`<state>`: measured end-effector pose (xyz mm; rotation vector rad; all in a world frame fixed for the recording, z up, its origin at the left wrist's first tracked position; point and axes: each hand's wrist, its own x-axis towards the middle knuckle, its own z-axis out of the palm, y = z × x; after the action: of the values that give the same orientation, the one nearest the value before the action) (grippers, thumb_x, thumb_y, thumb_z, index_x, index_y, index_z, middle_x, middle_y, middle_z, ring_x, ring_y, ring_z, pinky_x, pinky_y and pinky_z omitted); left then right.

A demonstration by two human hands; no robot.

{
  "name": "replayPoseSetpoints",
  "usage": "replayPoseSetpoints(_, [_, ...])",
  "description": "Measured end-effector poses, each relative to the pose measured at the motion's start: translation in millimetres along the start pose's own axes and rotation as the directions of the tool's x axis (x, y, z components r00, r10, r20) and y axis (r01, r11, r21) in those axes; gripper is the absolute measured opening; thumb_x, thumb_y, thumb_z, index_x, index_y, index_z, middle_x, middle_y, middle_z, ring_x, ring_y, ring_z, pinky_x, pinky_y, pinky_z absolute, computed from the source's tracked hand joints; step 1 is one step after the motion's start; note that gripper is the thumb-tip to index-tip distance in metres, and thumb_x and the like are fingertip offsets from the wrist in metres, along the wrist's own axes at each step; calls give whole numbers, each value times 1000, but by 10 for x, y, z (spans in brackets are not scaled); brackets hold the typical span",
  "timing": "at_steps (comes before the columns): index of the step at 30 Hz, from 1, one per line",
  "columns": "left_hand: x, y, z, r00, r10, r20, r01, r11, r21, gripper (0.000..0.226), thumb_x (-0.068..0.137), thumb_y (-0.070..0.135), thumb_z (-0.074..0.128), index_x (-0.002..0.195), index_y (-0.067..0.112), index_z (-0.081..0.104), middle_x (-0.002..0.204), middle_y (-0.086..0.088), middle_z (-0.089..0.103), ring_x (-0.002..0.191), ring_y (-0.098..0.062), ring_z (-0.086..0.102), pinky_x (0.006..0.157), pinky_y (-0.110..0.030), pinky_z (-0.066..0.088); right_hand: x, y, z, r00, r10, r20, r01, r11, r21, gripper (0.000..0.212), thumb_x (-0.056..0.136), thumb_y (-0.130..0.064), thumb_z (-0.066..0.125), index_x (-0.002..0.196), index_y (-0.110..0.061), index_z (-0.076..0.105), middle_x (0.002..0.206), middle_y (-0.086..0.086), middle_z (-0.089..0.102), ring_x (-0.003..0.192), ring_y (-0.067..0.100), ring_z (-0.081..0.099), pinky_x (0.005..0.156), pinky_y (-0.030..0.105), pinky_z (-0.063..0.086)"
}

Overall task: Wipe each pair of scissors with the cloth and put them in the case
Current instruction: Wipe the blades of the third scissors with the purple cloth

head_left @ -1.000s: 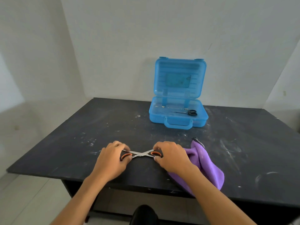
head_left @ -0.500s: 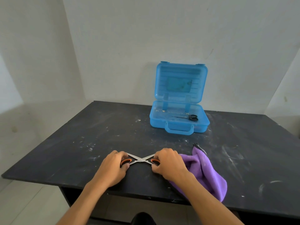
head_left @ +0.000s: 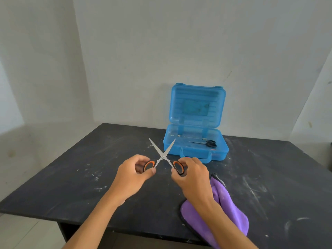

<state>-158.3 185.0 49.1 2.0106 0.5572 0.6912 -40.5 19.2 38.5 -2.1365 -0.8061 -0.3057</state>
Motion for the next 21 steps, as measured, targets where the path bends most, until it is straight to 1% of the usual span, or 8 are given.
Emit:
replayPoseSetpoints(2, [22,83,23,999,-30,27,32,996,-79,26,81,24,83,102,29,69,90,9,73,87,-12,68,79,-27,56,-15,16,-16,999,19,-30,-17,999,51,20,88,-34,80,103,-24,71,96,-7,65,83,8,58,73,14,43])
replayPoseSetpoints(4, [19,134,57,998,-34,54,43,986,-161,25,81,22,82,101,31,70,87,11,75,84,-10,71,76,-24,57,-36,33,-22,997,58,-51,-51,992,115,22,86,-34,83,102,-26,70,97,-9,66,86,2,58,73,9,41])
replayPoseSetpoints(7, [-17,166,132,996,-11,86,30,975,-218,29,83,16,81,104,33,71,88,12,76,84,-8,72,73,-22,58,-65,70,-12,994,84,-69,-71,983,172,27,85,-33,85,108,-24,72,102,-8,68,91,6,61,81,14,45])
replayPoseSetpoints(9, [-42,165,192,996,10,88,11,970,-241,30,85,13,78,103,36,71,88,12,75,81,-10,73,68,-18,56,-81,79,-9,994,89,-67,-75,980,185,30,85,-34,85,110,-23,72,103,-8,68,93,8,63,86,24,52])
replayPoseSetpoints(12, [-62,133,261,998,13,55,5,950,-312,28,88,10,74,101,35,73,87,10,74,82,-15,74,63,-13,55,-96,78,-13,995,95,-43,-84,974,208,30,86,-36,85,108,-26,68,102,-10,67,91,9,64,86,30,57])
replayPoseSetpoints(18, [-29,77,413,1000,-26,2,25,919,-393,28,88,4,74,101,28,77,86,4,75,85,-14,73,64,-26,61,-52,172,-149,992,35,123,-60,977,203,37,83,-47,85,111,-41,62,102,-18,67,80,6,66,76,17,55])
replayPoseSetpoints(20, [-7,71,435,1000,-28,-6,23,917,-399,28,87,4,74,101,28,78,85,2,75,84,-17,73,64,-26,61,16,246,-280,989,25,149,-49,986,160,38,85,-51,82,117,-39,66,104,-18,66,74,4,66,71,14,52])
replayPoseSetpoints(21, [9,69,439,1000,-27,-7,22,916,-401,28,87,3,74,99,28,78,84,2,75,83,-18,73,63,-25,61,54,301,-364,989,19,149,-36,993,111,36,88,-50,79,120,-38,67,105,-17,66,72,3,66,72,14,52])
